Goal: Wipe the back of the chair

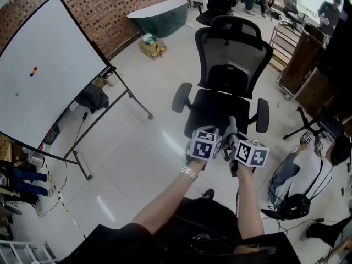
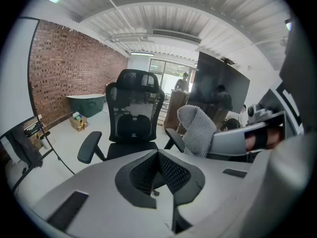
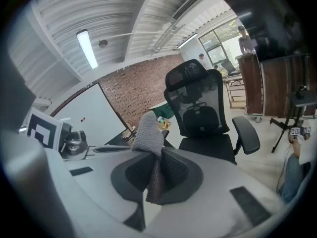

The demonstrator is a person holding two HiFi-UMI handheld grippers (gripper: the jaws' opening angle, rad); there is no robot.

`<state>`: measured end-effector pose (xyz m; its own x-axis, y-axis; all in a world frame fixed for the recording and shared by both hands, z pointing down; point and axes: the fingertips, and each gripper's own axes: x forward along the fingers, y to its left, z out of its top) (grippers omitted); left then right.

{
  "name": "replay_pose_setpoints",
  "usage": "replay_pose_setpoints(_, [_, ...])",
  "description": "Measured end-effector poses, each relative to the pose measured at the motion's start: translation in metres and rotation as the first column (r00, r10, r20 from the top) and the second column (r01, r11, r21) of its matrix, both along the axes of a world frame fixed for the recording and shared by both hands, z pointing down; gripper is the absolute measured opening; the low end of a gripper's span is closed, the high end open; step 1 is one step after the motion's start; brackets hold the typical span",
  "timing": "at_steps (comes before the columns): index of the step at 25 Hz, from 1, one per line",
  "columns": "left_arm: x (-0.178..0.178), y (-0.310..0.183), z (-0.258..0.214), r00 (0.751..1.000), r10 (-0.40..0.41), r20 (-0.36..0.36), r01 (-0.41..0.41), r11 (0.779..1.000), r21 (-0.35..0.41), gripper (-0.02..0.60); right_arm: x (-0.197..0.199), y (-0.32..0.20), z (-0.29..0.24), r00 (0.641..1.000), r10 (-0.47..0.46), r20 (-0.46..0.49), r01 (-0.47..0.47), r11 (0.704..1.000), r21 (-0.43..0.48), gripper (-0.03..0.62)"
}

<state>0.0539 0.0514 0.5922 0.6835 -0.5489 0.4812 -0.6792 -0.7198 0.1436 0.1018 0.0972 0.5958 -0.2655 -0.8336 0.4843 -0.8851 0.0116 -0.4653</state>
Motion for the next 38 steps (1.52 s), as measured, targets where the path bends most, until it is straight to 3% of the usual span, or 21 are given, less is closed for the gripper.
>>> replay_pose_setpoints(7, [0.033, -0.042, 0.007, 0.999, 0.045, -0.001, -0.045, 0.999, -0.029, 0.002, 0.022, -0.047, 0.003, 0.999, 0.042, 0.005, -0.042, 0.999, 0.025, 0.017])
replay_pose_setpoints(11, [0.055, -0.097, 0.013, 0.997, 0.071, -0.006, -0.071, 0.997, -0.023, 0.002, 0.040, -0.100, 0.016, 0.999, 0.048, -0.013, -0.049, 0.999, -0.003, 0.017])
replay_pose_setpoints(17, [0.080, -0.188, -0.017, 0.993, 0.088, -0.076, -0.089, 0.996, -0.017, 0.002, 0.055, -0.189, -0.007, 0.997, 0.063, -0.049, -0.062, 0.998, 0.020, 0.017])
replay_pose_setpoints(22, [0.088, -0.235, -0.031, 0.988, 0.087, -0.128, -0.090, 0.996, -0.020, 0.002, 0.051, -0.229, -0.018, 0.993, 0.073, -0.096, -0.069, 0.997, 0.035, 0.017])
replay_pose_setpoints(27, [0.096, -0.262, -0.027, 0.987, 0.056, -0.151, -0.065, 0.996, -0.060, 0.002, 0.081, -0.251, -0.005, 0.989, 0.090, -0.120, -0.092, 0.996, -0.015, 0.017])
replay_pose_setpoints(30, [0.098, -0.278, -0.035, 0.990, 0.041, -0.138, -0.047, 0.998, -0.038, 0.002, 0.099, -0.287, -0.026, 0.989, 0.080, -0.124, -0.075, 0.996, 0.042, 0.017])
replay_pose_setpoints(35, [0.081, -0.309, -0.040, 0.995, -0.019, -0.094, 0.017, 1.000, -0.014, 0.002, 0.113, -0.390, -0.104, 0.981, 0.041, -0.190, 0.002, 0.975, 0.222, 0.015])
replay_pose_setpoints(38, [0.068, -0.328, -0.046, 0.994, -0.066, -0.088, 0.067, 0.998, 0.010, 0.002, 0.126, -0.458, -0.125, 0.966, 0.054, -0.252, 0.010, 0.969, 0.245, 0.015])
